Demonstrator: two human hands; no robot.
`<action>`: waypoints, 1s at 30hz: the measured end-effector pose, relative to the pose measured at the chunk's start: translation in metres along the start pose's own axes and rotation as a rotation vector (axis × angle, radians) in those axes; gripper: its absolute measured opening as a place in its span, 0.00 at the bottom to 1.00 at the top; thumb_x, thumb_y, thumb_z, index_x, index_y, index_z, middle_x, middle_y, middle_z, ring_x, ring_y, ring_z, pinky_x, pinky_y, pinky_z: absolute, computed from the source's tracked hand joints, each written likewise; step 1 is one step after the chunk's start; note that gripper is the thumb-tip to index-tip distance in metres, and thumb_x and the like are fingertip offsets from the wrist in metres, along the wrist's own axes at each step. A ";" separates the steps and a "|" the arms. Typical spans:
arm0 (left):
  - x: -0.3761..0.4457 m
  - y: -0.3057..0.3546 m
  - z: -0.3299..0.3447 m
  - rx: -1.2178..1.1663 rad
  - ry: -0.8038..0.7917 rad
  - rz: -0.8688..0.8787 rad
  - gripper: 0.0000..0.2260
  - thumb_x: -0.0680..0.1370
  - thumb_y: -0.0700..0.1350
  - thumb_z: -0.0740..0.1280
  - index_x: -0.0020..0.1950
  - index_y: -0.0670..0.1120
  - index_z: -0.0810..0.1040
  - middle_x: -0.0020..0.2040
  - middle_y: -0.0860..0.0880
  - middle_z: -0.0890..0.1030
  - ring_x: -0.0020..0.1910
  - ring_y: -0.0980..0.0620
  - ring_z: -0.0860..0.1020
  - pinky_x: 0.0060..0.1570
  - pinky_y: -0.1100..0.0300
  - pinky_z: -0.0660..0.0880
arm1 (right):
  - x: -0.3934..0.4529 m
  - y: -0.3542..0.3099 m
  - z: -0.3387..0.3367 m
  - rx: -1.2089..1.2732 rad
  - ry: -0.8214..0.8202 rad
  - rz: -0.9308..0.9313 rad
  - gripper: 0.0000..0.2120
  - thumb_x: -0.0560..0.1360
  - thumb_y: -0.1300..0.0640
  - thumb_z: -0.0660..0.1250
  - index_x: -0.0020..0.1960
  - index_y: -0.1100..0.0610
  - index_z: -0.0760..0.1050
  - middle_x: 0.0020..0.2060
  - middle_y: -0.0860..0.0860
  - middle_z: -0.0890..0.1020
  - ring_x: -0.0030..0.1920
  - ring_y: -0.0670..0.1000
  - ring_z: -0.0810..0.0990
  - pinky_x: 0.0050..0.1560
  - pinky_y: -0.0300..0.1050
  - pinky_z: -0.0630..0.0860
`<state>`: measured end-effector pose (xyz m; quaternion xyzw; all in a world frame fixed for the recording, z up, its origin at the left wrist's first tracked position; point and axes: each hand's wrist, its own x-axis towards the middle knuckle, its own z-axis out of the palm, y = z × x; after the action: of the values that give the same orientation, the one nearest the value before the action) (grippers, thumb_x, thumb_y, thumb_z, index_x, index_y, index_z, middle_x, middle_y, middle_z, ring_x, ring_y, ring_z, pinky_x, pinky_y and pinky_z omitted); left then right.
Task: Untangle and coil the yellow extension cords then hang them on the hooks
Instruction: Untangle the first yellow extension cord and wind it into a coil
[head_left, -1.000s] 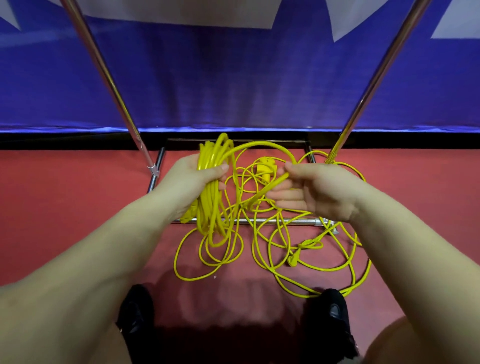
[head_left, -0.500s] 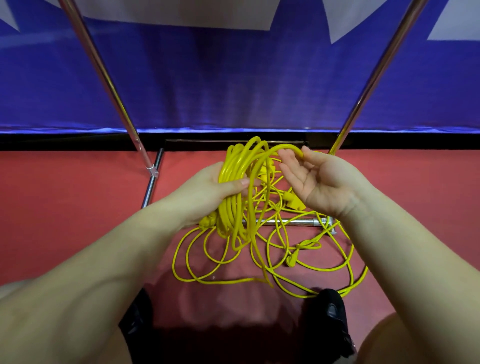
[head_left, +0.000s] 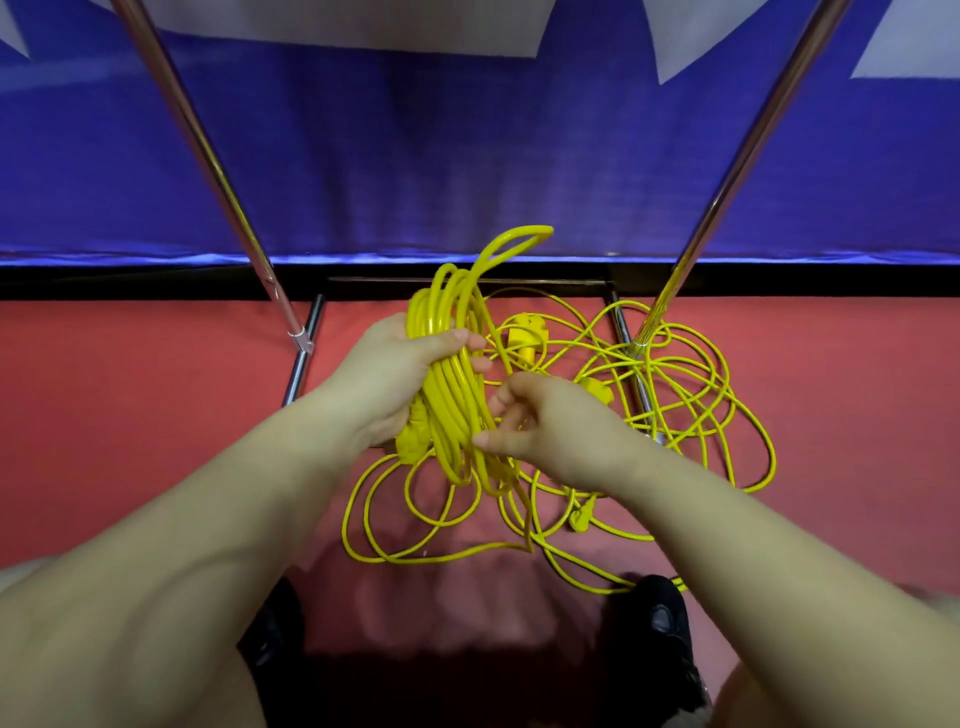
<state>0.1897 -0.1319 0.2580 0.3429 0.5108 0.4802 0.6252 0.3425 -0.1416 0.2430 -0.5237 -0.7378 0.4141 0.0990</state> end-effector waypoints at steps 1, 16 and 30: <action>0.000 0.000 0.000 -0.009 0.008 -0.004 0.05 0.78 0.34 0.61 0.44 0.39 0.75 0.29 0.49 0.81 0.30 0.54 0.82 0.31 0.55 0.80 | 0.002 0.001 0.000 0.017 0.002 -0.004 0.14 0.69 0.50 0.73 0.47 0.52 0.70 0.39 0.50 0.77 0.37 0.48 0.74 0.44 0.46 0.73; 0.006 0.008 -0.011 -0.028 0.125 0.015 0.05 0.78 0.36 0.61 0.44 0.40 0.75 0.32 0.48 0.82 0.30 0.54 0.82 0.31 0.55 0.80 | 0.005 0.014 -0.009 -0.291 -0.060 -0.014 0.15 0.78 0.47 0.60 0.35 0.51 0.64 0.31 0.47 0.72 0.37 0.51 0.70 0.39 0.42 0.65; 0.028 -0.001 -0.050 0.325 0.364 0.173 0.06 0.80 0.40 0.61 0.55 0.40 0.70 0.37 0.48 0.79 0.24 0.60 0.77 0.34 0.56 0.77 | 0.002 0.014 -0.038 -0.344 0.234 0.143 0.10 0.78 0.51 0.62 0.54 0.54 0.78 0.38 0.52 0.79 0.45 0.57 0.80 0.41 0.41 0.69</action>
<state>0.1425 -0.1088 0.2361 0.3893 0.6542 0.4971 0.4163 0.3735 -0.1195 0.2565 -0.6283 -0.7421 0.2247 0.0635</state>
